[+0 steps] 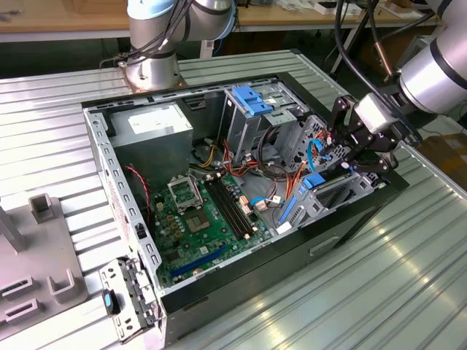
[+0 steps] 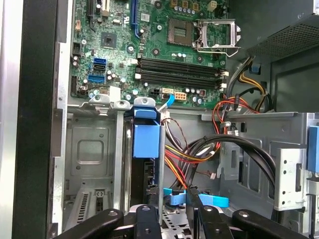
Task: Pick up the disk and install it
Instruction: 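Insert the first disk wire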
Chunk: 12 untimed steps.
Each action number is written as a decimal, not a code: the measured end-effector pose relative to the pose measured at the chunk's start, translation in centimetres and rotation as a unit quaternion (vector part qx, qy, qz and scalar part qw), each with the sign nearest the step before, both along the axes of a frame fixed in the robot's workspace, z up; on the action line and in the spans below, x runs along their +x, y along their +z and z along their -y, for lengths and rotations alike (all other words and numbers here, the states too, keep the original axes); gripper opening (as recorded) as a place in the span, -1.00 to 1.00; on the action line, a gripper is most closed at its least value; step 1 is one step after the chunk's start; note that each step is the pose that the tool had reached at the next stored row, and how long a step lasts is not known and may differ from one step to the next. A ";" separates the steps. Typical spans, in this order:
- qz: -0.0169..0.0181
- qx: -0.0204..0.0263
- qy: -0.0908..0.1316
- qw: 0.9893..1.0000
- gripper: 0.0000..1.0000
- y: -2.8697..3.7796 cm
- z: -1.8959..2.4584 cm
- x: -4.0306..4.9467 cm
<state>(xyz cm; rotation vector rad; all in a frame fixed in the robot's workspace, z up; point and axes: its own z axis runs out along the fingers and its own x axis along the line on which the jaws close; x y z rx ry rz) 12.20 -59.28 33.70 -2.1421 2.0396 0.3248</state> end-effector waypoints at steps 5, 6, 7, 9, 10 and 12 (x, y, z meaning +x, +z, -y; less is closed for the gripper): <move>0.000 0.000 0.000 1.000 -0.33 -0.01 -0.15 0.00; 0.000 0.000 0.000 1.000 -0.46 -0.01 -0.16 0.00; 0.000 0.000 0.000 1.000 -0.59 -0.01 -0.17 0.00; 0.000 0.000 0.000 1.000 -0.79 -0.01 -0.19 0.00; 0.000 0.000 0.000 1.000 -0.79 -0.01 -0.20 0.00; 0.000 0.000 0.000 1.000 -0.79 -0.01 -0.22 0.00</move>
